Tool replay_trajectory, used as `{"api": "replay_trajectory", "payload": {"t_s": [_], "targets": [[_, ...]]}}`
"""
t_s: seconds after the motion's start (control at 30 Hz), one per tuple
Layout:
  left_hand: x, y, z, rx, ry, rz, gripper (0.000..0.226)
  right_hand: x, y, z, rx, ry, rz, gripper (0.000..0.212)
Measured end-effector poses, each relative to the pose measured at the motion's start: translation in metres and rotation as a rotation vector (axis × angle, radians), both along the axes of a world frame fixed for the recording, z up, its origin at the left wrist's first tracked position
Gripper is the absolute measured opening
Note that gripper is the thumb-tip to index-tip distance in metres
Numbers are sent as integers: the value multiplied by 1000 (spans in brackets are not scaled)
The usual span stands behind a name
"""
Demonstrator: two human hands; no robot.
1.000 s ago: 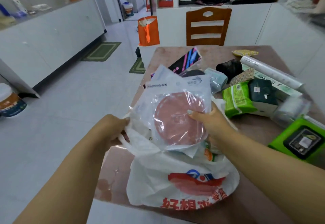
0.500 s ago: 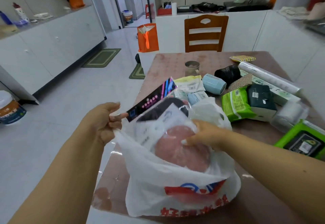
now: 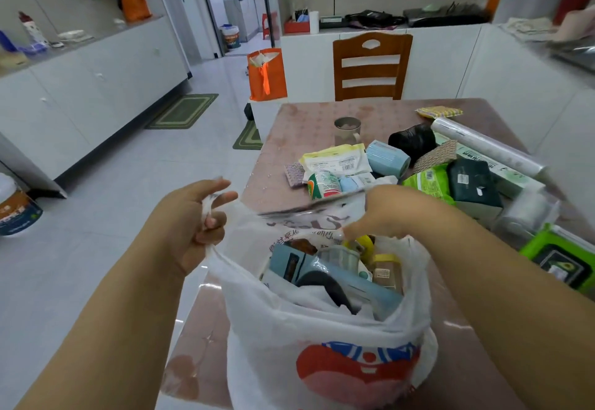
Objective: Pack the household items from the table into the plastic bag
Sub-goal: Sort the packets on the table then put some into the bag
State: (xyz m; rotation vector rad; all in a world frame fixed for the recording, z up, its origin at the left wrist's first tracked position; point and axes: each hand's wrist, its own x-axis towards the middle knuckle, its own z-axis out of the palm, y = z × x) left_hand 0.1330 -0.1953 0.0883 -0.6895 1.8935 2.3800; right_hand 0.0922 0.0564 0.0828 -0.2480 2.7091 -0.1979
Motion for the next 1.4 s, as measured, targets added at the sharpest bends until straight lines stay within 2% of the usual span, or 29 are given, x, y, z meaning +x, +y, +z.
{"api": "replay_trajectory", "payload": {"t_s": [0.1, 0.17, 0.23, 0.3, 0.37, 0.47, 0.5, 0.57, 0.63, 0.7, 0.8, 0.93, 0.97, 1.0, 1.07, 1.13, 1.2, 1.23, 1.3, 1.4], "targets": [[4, -2, -1, -6, 7, -2, 9, 8, 2, 11, 71, 16, 22, 56], [5, -4, -1, -8, 8, -4, 10, 14, 1, 15, 64, 167, 0, 50], [5, -4, -1, -14, 9, -3, 10, 9, -2, 14, -128, 329, -68, 39], [5, -2, 0, -23, 14, -11, 13, -11, -11, 10, -342, 403, -88, 29], [2, -1, 0, -29, 21, -23, 15, -38, -23, -3, -390, 315, -16, 30], [-2, 3, 1, -31, 16, -30, 17, -64, -34, -49, -85, -26, 146, 63], [-3, 3, 1, -25, 13, -32, 17, -69, -32, -67, 2, -94, 159, 66], [-4, 2, -1, -12, 7, -32, 16, -76, -23, -100, 28, -106, 169, 52], [-4, 1, -3, -7, -3, -26, 15, -80, -14, -116, -63, -78, 164, 27], [-4, 0, -4, -8, -13, -6, 13, -84, -8, -113, -216, -64, 91, 14], [-4, -4, -3, -7, -13, 22, 10, -82, 2, -76, -415, 2, 65, 25], [-5, -7, -4, -1, -19, 36, 10, -42, 7, -12, -807, 301, 178, 9], [-5, -7, -4, 4, -21, 34, 11, -25, 2, -4, -815, 297, 271, 15], [-5, -6, -5, 10, -24, 32, 12, -8, -6, -2, -739, 257, 384, 17], [-5, -4, -4, 9, -28, 25, 16, 19, -28, -21, -432, 75, 581, 8], [-4, -3, -3, 4, -36, 6, 18, 37, -47, -49, -239, -202, 625, 27], [-2, -2, 1, -15, -45, -18, 19, 41, -53, -62, -276, -397, 486, 42], [-1, -1, 3, -36, -49, -34, 19, 40, -49, -61, -349, -401, 414, 48], [1, 0, 10, -136, -69, -87, 25, 32, -38, -47, -497, -284, 337, 61], [-2, 3, 32, -530, -183, -201, 39, 18, -17, -21, -830, -196, 182, 68]]}}
